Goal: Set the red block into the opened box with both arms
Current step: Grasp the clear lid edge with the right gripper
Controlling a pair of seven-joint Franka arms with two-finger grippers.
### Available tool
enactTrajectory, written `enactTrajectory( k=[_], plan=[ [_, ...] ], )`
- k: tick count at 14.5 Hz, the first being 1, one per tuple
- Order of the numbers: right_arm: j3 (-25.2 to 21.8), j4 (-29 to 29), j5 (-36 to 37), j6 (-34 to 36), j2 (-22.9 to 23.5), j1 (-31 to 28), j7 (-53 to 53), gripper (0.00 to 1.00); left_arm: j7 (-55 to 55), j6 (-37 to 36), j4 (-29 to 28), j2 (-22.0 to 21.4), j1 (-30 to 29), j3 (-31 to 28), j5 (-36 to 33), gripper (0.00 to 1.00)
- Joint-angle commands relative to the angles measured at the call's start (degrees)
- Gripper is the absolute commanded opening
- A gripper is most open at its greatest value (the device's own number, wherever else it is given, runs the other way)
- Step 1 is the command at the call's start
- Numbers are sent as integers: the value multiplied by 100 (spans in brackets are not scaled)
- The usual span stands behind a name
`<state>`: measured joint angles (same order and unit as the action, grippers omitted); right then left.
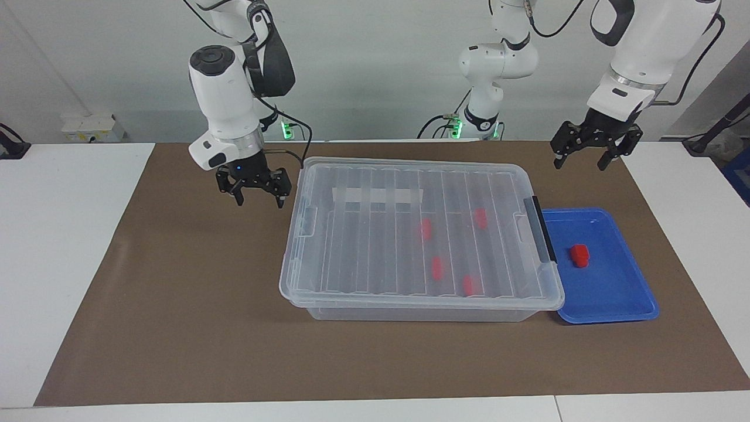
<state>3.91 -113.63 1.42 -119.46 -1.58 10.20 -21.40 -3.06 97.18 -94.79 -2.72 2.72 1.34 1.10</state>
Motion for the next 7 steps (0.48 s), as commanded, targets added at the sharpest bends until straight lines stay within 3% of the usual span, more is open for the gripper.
enactTrajectory(
  k=[1,7],
  plan=[
    [13,-151,-10,-227,0,166,-285,100,78,46,-83,-97,18,-46,83,100],
    [13,-370,86,-104,-35,377,-374,100,-10,46,-127,-106,-43,-55,30,100]
  ],
)
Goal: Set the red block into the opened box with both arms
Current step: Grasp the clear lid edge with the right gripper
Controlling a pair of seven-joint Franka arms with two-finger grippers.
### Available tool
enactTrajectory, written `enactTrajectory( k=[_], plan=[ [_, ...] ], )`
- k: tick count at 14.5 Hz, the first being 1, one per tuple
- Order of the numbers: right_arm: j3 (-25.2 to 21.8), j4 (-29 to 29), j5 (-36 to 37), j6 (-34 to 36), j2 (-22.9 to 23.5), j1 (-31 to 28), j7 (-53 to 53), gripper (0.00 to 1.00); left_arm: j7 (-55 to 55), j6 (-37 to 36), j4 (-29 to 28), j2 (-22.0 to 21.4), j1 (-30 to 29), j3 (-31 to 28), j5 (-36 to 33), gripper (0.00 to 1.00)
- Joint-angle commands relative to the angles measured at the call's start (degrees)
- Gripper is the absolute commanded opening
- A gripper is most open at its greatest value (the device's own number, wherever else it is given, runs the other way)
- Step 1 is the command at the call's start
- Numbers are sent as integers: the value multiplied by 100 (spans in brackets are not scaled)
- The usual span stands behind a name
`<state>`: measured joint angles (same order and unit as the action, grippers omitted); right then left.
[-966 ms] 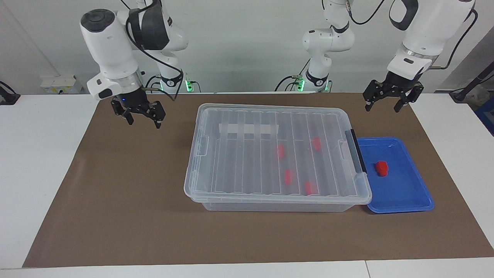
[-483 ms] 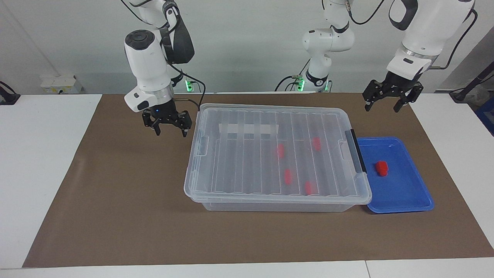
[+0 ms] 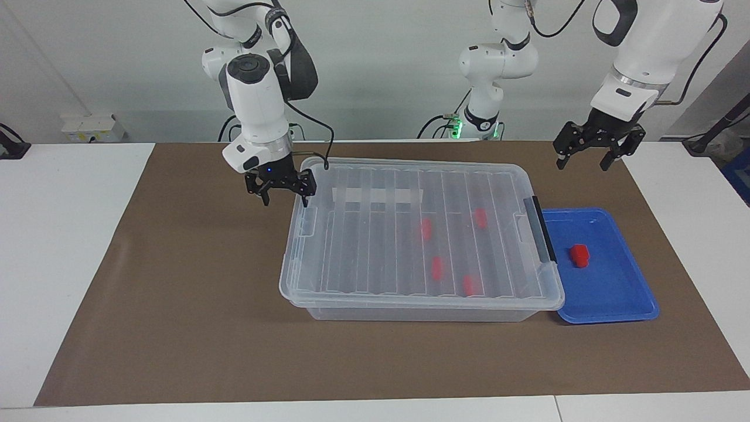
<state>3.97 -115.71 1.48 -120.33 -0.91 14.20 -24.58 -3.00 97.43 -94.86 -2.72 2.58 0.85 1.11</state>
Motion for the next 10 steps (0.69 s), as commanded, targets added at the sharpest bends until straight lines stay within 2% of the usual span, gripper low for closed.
enactTrajectory(
  k=[1,6,10],
  plan=[
    [-2,-188,89,9,-111,-22,-39,100,-16,31,-121,-106,-29,2,30,100],
    [-2,-285,98,290,-260,-232,-4,100,-7,162,-182,-106,-38,-6,30,100],
    [-2,-399,98,457,-374,-496,382,100,-95,1109,-664,78,-371,-6,30,100]
  ],
)
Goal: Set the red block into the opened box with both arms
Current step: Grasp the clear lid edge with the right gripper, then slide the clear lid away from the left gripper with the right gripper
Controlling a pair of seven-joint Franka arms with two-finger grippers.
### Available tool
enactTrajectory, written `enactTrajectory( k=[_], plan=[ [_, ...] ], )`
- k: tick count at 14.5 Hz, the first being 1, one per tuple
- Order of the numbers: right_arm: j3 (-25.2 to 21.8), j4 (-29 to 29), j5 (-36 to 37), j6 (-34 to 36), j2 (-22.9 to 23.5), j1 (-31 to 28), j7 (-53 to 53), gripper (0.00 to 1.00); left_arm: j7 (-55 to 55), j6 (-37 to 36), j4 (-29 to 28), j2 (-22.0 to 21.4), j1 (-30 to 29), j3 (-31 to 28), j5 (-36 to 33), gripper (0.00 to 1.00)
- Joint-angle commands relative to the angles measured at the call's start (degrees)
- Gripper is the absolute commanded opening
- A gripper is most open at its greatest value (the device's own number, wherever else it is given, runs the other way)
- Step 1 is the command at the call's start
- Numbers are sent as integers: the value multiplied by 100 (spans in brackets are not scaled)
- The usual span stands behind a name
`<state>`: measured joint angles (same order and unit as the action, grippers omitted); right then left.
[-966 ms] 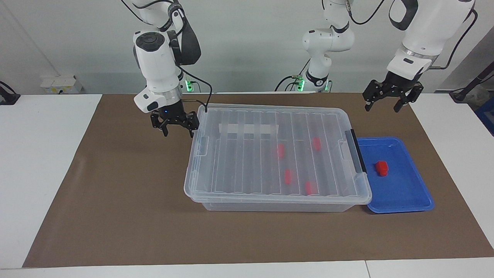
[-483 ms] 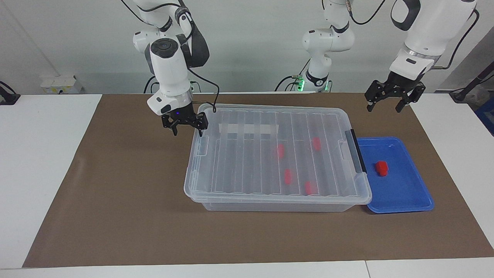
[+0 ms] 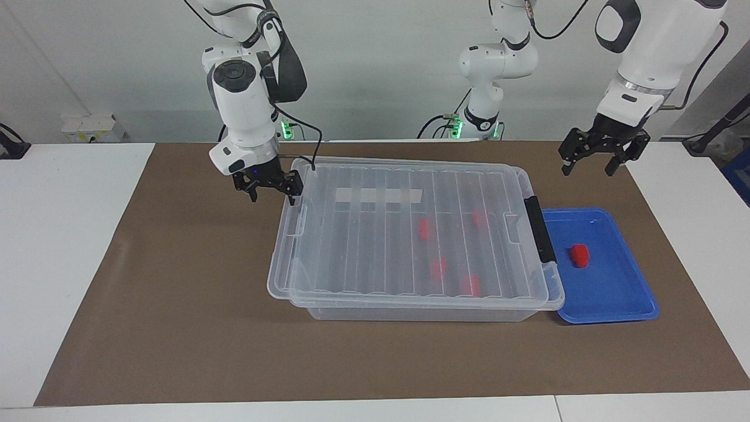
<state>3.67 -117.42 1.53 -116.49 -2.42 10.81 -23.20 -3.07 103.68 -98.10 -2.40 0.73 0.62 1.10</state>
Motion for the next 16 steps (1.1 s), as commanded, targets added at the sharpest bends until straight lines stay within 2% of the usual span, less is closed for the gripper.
enactTrajectory(
  k=[1,3,6,7,12,16],
  plan=[
    [29,-228,93,239,-223,-219,376,100,-158,678,-385,239,-292,17,30,100],
    [29,-228,93,346,-241,-456,1128,100,-377,1204,-525,625,-450,17,30,100],
    [29,-220,93,434,-241,-754,1834,100,-1071,2871,-1463,890,-739,17,30,100],
    [20,-219,93,434,-241,-834,2071,100,-1073,3033,-1571,995,-776,17,30,100],
    [20,-184,93,434,-232,-1414,3056,100,-1055,2534,-1730,1163,-934,17,30,100],
    [20,-175,93,355,-215,-1757,3531,100,-1090,2884,-1739,1541,-969,9,30,100]
  ],
)
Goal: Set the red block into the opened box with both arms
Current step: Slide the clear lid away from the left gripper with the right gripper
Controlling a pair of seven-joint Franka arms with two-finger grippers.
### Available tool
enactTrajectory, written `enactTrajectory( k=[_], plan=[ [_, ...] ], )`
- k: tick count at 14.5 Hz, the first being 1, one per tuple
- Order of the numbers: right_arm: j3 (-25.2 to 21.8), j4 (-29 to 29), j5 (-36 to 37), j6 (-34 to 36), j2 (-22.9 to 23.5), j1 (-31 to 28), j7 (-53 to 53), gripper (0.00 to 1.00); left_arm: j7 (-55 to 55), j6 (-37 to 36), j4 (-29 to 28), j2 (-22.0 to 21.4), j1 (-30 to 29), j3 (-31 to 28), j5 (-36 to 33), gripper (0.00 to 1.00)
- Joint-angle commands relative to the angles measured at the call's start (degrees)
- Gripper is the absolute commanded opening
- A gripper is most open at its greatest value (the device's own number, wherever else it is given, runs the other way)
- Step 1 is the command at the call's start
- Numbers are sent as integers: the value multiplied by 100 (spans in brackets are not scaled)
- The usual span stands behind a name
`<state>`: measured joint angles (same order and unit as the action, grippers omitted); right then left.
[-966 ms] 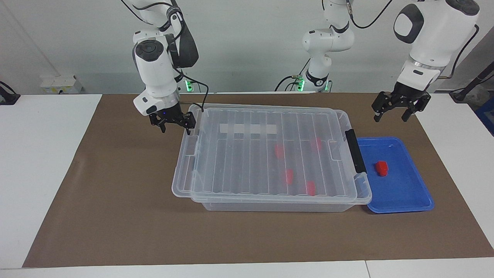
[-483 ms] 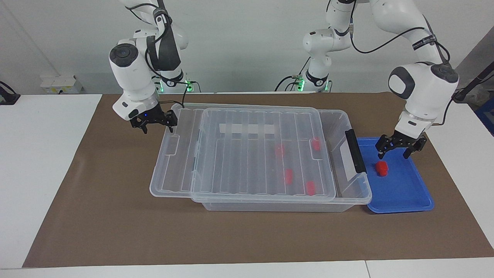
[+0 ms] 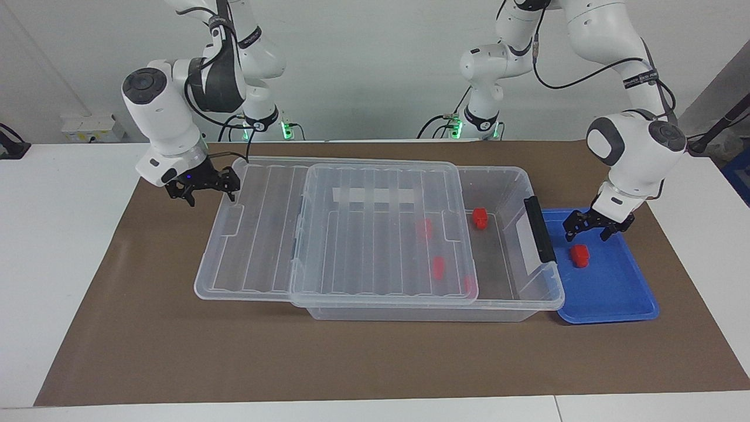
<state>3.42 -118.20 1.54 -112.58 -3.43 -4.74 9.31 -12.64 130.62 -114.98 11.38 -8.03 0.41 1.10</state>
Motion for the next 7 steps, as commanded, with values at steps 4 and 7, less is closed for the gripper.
enactTrajectory(
  k=[4,7],
  plan=[
    [36,-90,92,-27,-114,-290,352,100,-142,455,-77,452,-208,38,31,99],
    [18,-90,92,-36,-105,-360,370,100,-142,500,-77,479,-191,38,31,89]
  ],
)
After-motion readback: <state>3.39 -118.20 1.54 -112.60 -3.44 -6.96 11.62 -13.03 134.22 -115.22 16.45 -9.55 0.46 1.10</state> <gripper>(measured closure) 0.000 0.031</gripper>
